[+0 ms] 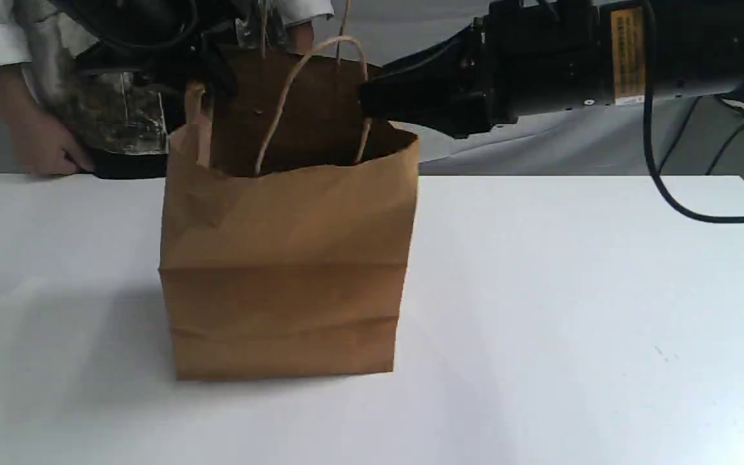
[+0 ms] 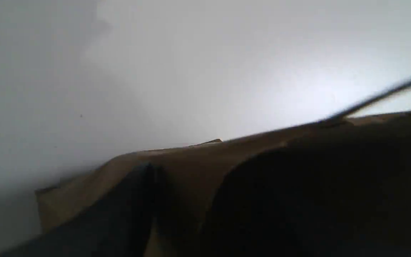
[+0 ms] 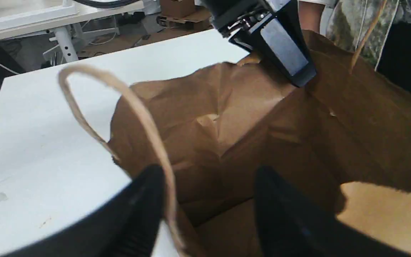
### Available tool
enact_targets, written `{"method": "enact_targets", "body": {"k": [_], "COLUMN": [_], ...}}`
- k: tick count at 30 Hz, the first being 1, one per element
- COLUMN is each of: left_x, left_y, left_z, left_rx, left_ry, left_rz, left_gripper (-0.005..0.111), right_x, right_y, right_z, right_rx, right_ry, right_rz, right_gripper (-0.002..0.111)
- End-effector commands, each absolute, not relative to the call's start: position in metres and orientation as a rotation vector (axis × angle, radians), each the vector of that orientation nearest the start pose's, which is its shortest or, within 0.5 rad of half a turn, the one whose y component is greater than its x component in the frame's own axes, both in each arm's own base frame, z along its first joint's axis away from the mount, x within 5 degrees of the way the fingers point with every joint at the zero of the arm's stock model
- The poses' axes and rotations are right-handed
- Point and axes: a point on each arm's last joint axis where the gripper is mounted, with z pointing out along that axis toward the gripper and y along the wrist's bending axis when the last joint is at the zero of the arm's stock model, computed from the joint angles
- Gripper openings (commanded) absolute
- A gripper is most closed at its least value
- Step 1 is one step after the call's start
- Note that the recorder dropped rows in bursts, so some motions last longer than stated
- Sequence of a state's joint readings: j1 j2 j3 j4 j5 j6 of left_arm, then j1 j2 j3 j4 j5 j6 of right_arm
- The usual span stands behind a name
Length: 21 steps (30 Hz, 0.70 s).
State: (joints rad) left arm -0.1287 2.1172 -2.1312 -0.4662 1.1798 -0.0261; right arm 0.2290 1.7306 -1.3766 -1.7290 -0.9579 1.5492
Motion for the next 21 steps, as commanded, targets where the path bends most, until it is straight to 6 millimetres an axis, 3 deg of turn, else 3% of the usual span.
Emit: {"method": "enact_targets", "body": {"k": [1,7,11,21], "left_x": [0.458,0.455,0.453,0.429], "left_y": [-0.1,-0.098,-0.094,-0.076], "left_z": [0.326,0.338,0.358,0.408], "left_rx": [0.051,0.05,0.039,0.118], "left_ry": [2.595,2.551,2.447,2.306], "left_rz": [-0.712,-0.703,-0.658,-0.399], "left_gripper": [0.06,0.06,0.06,0.06], "right_x": [0.351,0.35,0.347,0.319], "right_y": [0.158,0.158,0.157,0.148], "right_z": [0.332,0.336,0.341,0.381], "right_rx": [-0.966,-0.955,-0.956,-1.01], "right_ry": [1.643,1.627,1.615,1.537], "right_rz": [0.932,0.942,0.935,0.814], "right_gripper": [0.067,0.067,0.065,0.065]}}
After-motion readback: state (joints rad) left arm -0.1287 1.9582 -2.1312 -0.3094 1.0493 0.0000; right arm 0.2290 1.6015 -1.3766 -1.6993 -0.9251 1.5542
